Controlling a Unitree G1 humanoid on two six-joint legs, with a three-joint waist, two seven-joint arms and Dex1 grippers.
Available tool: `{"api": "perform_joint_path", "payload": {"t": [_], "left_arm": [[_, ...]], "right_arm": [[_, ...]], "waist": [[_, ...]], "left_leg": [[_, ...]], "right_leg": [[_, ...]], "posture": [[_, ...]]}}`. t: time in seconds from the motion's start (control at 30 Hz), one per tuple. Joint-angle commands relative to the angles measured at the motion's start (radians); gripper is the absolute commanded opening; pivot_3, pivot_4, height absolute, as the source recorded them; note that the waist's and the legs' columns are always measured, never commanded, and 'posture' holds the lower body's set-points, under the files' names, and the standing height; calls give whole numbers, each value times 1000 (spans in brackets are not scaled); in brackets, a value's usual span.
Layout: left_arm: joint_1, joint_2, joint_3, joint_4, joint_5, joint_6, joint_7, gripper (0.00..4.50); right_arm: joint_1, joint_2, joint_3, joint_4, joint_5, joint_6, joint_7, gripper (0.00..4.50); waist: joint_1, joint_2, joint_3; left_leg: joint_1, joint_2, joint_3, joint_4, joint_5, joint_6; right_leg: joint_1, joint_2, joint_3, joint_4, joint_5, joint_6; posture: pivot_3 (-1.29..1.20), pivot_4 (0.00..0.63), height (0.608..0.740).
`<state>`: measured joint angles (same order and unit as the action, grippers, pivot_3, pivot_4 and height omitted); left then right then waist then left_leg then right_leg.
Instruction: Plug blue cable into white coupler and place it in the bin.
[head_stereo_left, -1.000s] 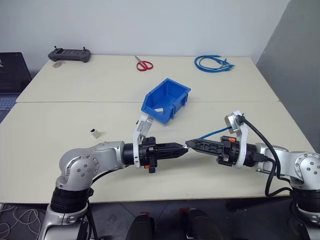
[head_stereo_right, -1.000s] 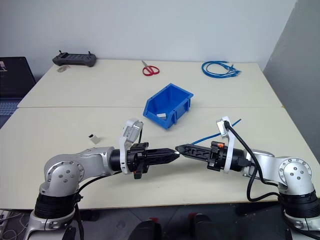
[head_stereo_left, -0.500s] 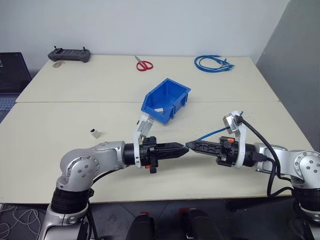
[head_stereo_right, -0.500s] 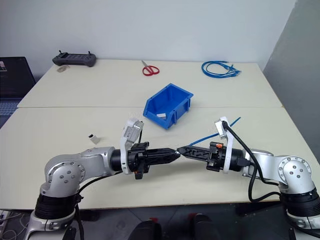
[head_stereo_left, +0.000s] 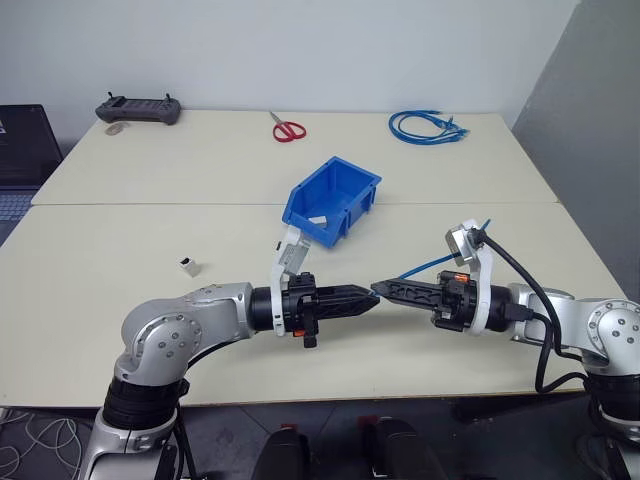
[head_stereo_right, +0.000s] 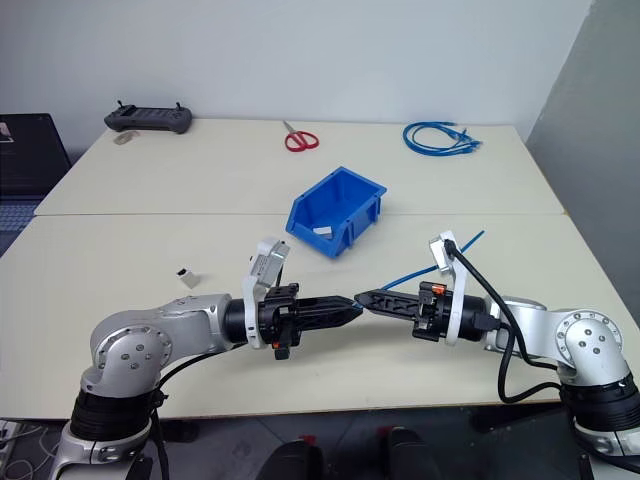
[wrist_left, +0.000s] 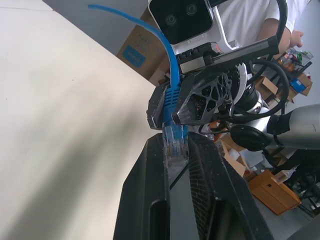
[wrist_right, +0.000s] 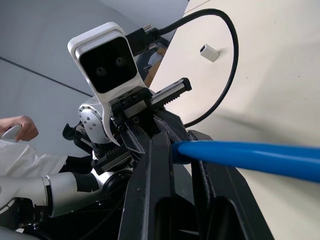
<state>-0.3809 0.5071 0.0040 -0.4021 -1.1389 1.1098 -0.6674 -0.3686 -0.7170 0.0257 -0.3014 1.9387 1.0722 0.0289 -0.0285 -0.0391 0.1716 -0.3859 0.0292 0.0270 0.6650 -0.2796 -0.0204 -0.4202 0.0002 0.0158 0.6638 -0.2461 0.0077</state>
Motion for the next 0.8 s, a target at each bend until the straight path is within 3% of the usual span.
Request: {"api": "perform_joint_path", "payload": {"t": [0.03, 0.2, 0.27, 0.4, 0.6, 0.73, 0.8], "left_arm": [[27, 51, 3, -72, -8, -12, -57, 1585], [75, 142, -14, -119, 57, -43, -114, 2711], [124, 189, -47, -153, 171, -111, -113, 3043], [219, 167, -58, -170, 414, -250, 77, 3930], [356, 56, -74, -166, 794, -336, 498, 4009], [373, -120, -27, -108, 961, -324, 784, 4009], [363, -176, -20, -87, 1019, -335, 841, 4009]], "right_arm": [[-16, -3, -7, -11, -17, -13, 24, 172], [-33, 11, -8, 21, -86, -7, 58, 172], [-47, 20, -6, 48, -146, -3, 89, 172], [-72, 42, -2, 95, -241, 9, 149, 172], [-109, 66, 6, 139, -340, 54, 244, 172], [-147, 85, 8, 174, -399, 77, 293, 172], [-158, 90, 3, 183, -428, 89, 315, 172]], "waist": [[-1, 0, 0], [-1, 0, 0], [-1, 0, 0], [2, 0, 0], [4, 0, 0], [6, 0, 0], [6, -1, 0]], "left_leg": [[0, 0, 0, 0, 0, 0], [0, 0, 0, 0, 0, 0], [0, 0, 0, 0, 0, 0], [0, 0, 1, -1, 0, 0], [-1, 1, 0, -1, 0, 0], [-1, 1, 0, -1, 0, 0], [-1, 1, 0, 0, 0, 0]], "right_leg": [[0, 0, 0, 0, 0, 0], [0, 0, 0, 0, 0, 0], [0, 0, 0, 0, 0, 0], [0, -1, 1, -1, 0, 0], [-1, -5, 0, -2, 0, 0], [-1, -5, 0, -1, 0, 0], [-1, -6, 0, -1, 1, 2]], "posture": [[0, 150, 740], [0, 150, 740], [0, 150, 740], [0, 150, 740], [0, 150, 740], [0, 150, 740], [0, 150, 740]]}}
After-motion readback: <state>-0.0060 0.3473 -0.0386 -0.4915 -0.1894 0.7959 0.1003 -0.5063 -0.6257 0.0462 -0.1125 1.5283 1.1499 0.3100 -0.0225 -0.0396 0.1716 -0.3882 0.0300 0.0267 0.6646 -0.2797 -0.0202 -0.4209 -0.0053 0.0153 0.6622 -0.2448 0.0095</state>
